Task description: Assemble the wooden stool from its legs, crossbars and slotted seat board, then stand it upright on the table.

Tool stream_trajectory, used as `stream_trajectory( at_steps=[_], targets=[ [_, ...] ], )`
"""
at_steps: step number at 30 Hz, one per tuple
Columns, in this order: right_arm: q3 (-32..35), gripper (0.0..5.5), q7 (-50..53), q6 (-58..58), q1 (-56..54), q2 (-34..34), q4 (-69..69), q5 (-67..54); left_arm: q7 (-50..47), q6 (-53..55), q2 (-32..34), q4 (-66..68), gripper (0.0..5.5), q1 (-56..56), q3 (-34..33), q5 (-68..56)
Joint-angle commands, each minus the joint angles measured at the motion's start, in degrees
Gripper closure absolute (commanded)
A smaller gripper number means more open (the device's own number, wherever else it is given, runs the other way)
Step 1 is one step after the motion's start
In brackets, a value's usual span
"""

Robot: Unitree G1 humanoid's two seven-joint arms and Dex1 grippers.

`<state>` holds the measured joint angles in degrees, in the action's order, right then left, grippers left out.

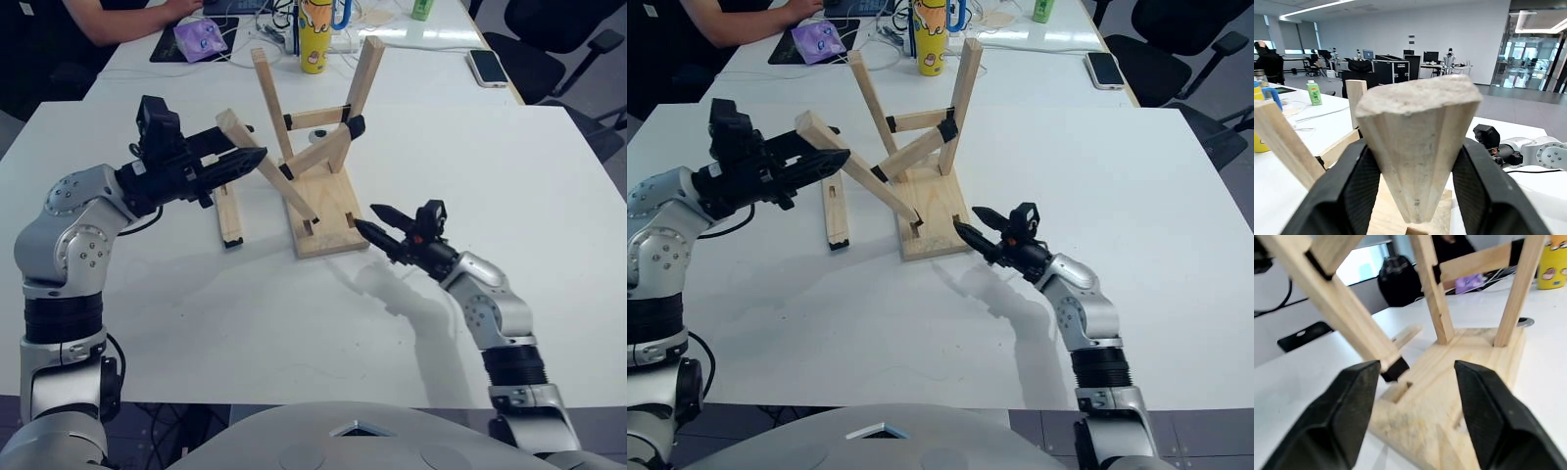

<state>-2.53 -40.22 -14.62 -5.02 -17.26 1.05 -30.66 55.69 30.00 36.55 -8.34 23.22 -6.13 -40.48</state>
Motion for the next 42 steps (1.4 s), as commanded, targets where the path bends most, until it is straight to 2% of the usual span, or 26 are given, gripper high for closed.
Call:
stream_trajectory(
  at_steps=[1, 10, 15, 23, 30, 42],
  targets=[
    [-4.3, 3.35, 9.4, -0.1, 2.0, 5.0, 1.3, 7.8, 3.2, -2.4, 1.6, 3.9, 3.44, 3.7, 2.3, 4.2],
    [-7.7, 4.67, 19.2, -1.6, -1.0, 10.1, -5.4, 18.1, 6.2, -0.7, 1.3, 4.4, 3.44, 4.0, 3.4, 4.7],
    [-8.4, 5.47, 20.0, -3.0, -1.7, 10.3, -7.1, 20.7, 6.3, -1.1, 1.1, 4.6, 3.44, 3.4, 4.0, 5.9],
    [-10.0, 5.5, 19.0, -6.9, -0.3, 10.0, -7.7, 22.2, 10.8, -5.6, 1.3, 10.8, 3.44, 6.9, 9.9, 11.8],
    [-11.6, 5.5, 18.9, -8.5, 0.3, 9.3, -7.5, 23.4, 17.6, -5.7, 4.0, 14.3, 3.44, 9.5, 14.5, 14.7],
    [-14.4, 5.5, 18.1, -7.7, 0.9, 8.3, -7.3, 25.7, 15.2, -8.6, 2.0, 10.1, 3.44, -1.5, 22.7, 18.4]
  ],
)
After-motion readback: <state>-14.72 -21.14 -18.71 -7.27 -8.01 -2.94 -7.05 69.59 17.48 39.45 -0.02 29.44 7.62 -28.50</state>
